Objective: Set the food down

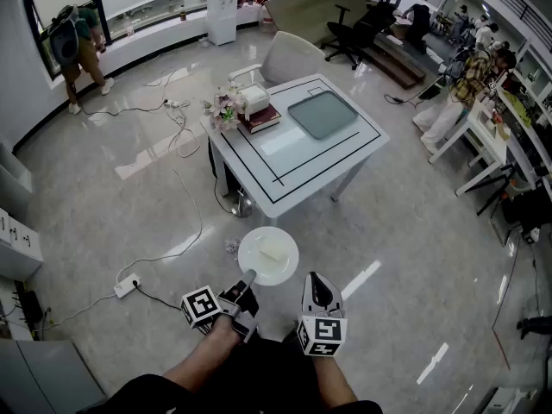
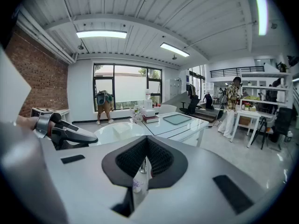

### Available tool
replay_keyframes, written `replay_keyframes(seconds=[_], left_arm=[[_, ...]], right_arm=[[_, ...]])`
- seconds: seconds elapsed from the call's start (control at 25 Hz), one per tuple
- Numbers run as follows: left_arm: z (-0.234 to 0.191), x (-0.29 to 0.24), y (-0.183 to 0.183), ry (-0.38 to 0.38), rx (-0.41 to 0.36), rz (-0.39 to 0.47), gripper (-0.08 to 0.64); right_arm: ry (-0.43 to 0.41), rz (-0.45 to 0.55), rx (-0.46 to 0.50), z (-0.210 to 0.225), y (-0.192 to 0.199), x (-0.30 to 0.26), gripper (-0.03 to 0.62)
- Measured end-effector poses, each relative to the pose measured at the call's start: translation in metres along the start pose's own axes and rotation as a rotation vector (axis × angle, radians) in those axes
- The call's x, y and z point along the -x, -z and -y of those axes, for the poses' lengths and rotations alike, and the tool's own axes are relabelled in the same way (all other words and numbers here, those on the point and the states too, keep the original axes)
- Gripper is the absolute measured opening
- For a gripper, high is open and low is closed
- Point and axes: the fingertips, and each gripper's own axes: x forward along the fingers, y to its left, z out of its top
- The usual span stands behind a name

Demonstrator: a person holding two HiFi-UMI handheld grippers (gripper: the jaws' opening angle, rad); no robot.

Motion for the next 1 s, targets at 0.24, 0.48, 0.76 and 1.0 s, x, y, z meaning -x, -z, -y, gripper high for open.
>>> replay_keyframes(seconds=[0.24, 0.48, 0.76, 1.0], left_arm=[[0.002, 0.001, -0.001, 0.001, 0.001, -0.003, 0.015], [0.003, 0.001, 0.003, -0.004, -0.020, -0.024, 0.015], [-0.002, -0.009, 0.017, -0.029, -0.014, -0.057, 0.015], [-0.005, -0.029, 0.025, -0.038, -0.010, -0.064, 0.015]], right_arm=[[-0.016, 0.020, -0.006, -0.005, -0.004, 0.000, 0.009], [-0.010, 0.023, -0.028, -0.007, 0.000, 0.003, 0.009], [0.015, 0.006, -0.059, 0.006, 0.007, 0.014, 0.009], [0.021, -0.006, -0.080, 0.029, 0.014, 0.006, 0.009]])
